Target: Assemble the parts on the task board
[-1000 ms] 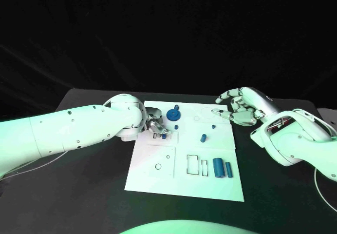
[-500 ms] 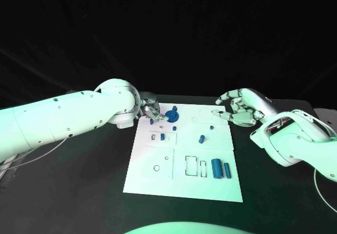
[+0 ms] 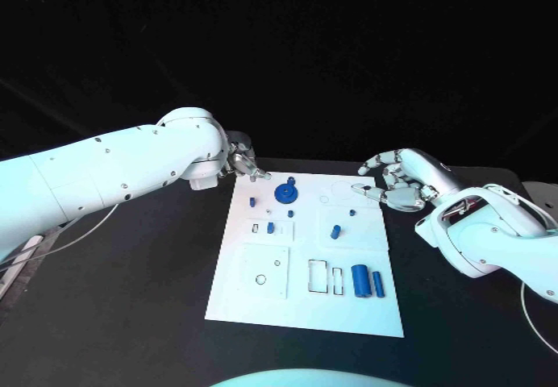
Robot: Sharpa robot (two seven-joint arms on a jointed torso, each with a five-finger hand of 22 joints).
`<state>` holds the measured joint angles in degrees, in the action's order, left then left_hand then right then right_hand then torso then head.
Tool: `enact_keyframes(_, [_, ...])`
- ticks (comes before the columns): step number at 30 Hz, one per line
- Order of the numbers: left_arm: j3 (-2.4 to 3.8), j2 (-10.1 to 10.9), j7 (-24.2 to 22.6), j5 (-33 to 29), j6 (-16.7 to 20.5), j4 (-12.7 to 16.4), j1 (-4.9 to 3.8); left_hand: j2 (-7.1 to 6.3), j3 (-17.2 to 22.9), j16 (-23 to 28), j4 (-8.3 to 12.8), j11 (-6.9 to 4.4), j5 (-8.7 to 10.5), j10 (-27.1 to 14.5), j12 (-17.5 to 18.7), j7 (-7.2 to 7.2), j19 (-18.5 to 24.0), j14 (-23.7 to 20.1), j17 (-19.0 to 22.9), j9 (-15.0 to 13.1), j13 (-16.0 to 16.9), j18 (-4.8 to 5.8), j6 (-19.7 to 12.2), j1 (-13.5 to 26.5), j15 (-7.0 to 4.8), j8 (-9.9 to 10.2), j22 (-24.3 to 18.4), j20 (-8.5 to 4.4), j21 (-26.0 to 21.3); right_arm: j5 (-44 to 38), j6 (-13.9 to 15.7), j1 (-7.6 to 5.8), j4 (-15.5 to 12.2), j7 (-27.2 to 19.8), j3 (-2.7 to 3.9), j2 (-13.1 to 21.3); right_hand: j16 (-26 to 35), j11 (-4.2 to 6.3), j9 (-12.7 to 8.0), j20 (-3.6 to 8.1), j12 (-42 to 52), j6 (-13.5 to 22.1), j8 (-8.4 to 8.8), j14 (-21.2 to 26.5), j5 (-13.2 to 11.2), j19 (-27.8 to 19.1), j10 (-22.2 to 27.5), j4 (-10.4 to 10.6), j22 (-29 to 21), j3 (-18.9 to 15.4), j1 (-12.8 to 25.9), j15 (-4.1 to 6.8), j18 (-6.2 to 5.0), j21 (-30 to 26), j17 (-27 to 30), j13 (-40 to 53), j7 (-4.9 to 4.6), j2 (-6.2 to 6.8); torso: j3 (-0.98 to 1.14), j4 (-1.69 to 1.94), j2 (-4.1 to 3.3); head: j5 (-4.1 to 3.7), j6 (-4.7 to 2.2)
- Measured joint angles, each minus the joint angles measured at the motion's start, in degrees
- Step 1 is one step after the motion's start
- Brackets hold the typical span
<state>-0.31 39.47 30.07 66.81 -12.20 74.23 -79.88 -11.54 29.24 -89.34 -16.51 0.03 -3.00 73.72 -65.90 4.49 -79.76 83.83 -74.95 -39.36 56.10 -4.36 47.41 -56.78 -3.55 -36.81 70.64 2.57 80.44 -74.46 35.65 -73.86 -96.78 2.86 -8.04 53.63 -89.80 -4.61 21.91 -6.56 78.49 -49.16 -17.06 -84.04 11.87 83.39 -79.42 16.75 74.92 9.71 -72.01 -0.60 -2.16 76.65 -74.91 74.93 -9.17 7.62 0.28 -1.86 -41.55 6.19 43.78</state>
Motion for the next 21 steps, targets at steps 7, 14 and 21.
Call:
enact_keyframes(7, [-0.68,-1.83,0.00,0.69,-1.88,-4.04,0.04,0.24,-0.20,0.00,-0.17,0.20,0.00,-0.20,0.00,0.00,-0.21,0.16,0.00,0.25,-0.28,0.00,0.00,-0.24,0.16,0.24,0.00,0.21,0.00,0.00,-0.02,0.10,0.03,0.05,0.00,-0.16,0.00,0.00,0.00,0.00,0.00,0.00,0.00,0.00,0.00,0.00,0.00,0.00,0.00,0.00,0.00,0.00,0.00,0.00,0.00,-0.01,0.00,0.00,-0.02,0.06,0.04,0.32,-0.09])
enact_keyframes(14, [-1.18,-3.80,0.02,0.75,-3.70,-7.28,0.87,0.24,-0.73,0.00,-0.08,0.40,0.00,-0.41,0.00,0.00,-0.21,0.20,0.01,0.55,-0.74,0.00,0.00,-0.23,0.20,0.58,-0.02,0.21,0.00,0.00,0.02,0.23,0.05,0.06,0.00,-0.30,0.00,0.20,0.00,0.00,-0.55,0.21,0.00,0.00,0.00,0.00,0.60,0.00,-0.01,0.00,0.00,0.00,0.00,-0.26,0.01,-0.01,0.21,0.00,-0.04,-0.06,0.03,0.62,-0.20])
enact_keyframes(21, [-1.62,-5.20,0.04,0.56,-5.17,-9.23,1.54,0.23,-1.27,0.00,-0.16,0.61,0.00,-0.62,0.49,0.00,0.00,0.20,0.01,0.78,-1.31,0.00,0.00,-0.23,0.20,0.90,-0.21,0.41,0.00,0.00,0.12,0.30,0.07,0.05,0.00,-0.32,0.00,0.16,0.00,0.21,-0.99,0.21,0.00,0.00,0.00,-0.21,0.97,0.00,-0.01,0.00,0.00,0.00,0.01,-0.66,0.00,-0.01,0.21,0.00,-0.01,-0.16,0.01,0.60,-0.24])
